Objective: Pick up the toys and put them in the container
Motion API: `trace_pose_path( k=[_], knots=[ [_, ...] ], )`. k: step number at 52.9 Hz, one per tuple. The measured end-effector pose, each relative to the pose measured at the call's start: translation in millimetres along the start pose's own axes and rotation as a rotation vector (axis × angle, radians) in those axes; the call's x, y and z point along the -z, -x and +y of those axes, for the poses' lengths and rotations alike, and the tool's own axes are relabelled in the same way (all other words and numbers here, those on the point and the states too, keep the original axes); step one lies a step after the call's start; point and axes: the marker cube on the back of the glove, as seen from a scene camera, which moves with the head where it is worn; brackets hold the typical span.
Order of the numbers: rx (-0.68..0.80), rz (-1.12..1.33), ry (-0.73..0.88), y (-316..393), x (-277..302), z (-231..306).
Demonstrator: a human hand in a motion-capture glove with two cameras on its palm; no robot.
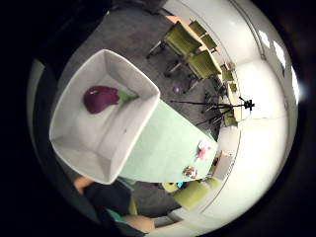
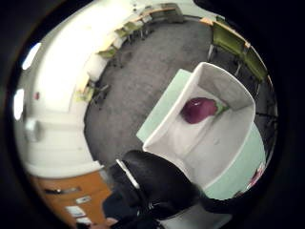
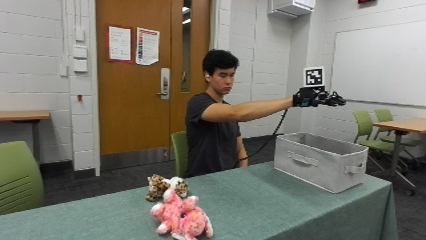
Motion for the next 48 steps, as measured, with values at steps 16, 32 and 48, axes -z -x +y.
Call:
trace_pose_path(
  k=[16, 32, 48],
  knots=[
    [-0.197, -0.034, 0.017, -124, 10, 94],
    [-0.413, -0.015, 0.04, -277, -2, 218],
    [-0.58, -0.049, 0.089, -378, -52, 328]
  ],
)
